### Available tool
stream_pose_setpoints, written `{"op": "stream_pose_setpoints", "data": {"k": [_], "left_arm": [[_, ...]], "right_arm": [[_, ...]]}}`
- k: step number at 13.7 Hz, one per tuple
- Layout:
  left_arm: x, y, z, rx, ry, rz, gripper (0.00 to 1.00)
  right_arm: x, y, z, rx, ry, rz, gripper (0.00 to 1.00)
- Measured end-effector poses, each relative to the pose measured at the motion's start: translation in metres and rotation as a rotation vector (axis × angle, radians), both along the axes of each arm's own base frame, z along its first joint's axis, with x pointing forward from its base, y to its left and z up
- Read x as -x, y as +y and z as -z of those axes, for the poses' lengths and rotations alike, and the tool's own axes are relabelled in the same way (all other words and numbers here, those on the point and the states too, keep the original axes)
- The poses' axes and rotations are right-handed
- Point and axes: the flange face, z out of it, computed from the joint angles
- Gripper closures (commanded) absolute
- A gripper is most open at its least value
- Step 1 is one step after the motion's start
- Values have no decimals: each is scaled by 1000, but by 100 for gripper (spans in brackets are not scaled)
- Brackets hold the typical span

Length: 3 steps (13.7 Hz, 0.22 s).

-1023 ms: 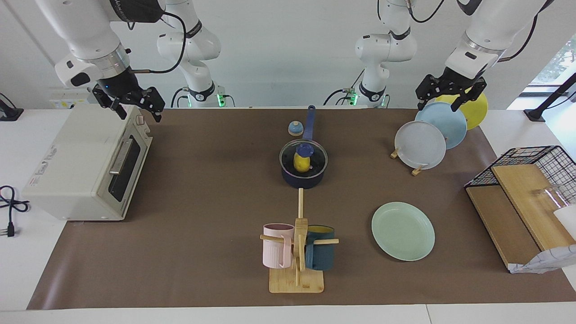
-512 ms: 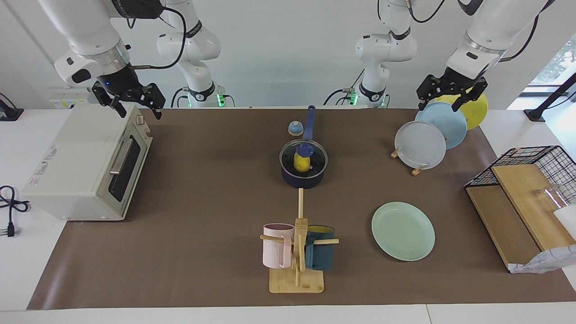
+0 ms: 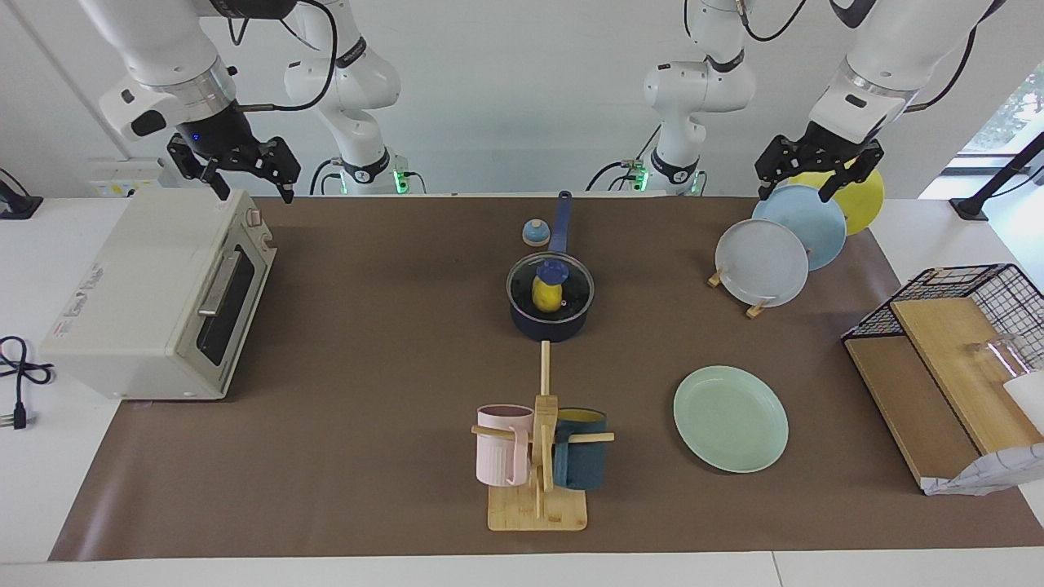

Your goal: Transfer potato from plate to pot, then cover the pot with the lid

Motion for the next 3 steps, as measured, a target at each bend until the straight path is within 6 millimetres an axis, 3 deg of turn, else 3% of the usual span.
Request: {"op": "stream_pose_setpoints", "data": {"k": [3], "left_arm": [[0, 0, 0, 0, 0, 0, 0]], "right_arm": [[-1, 1, -1, 0, -12, -3, 0]]}}
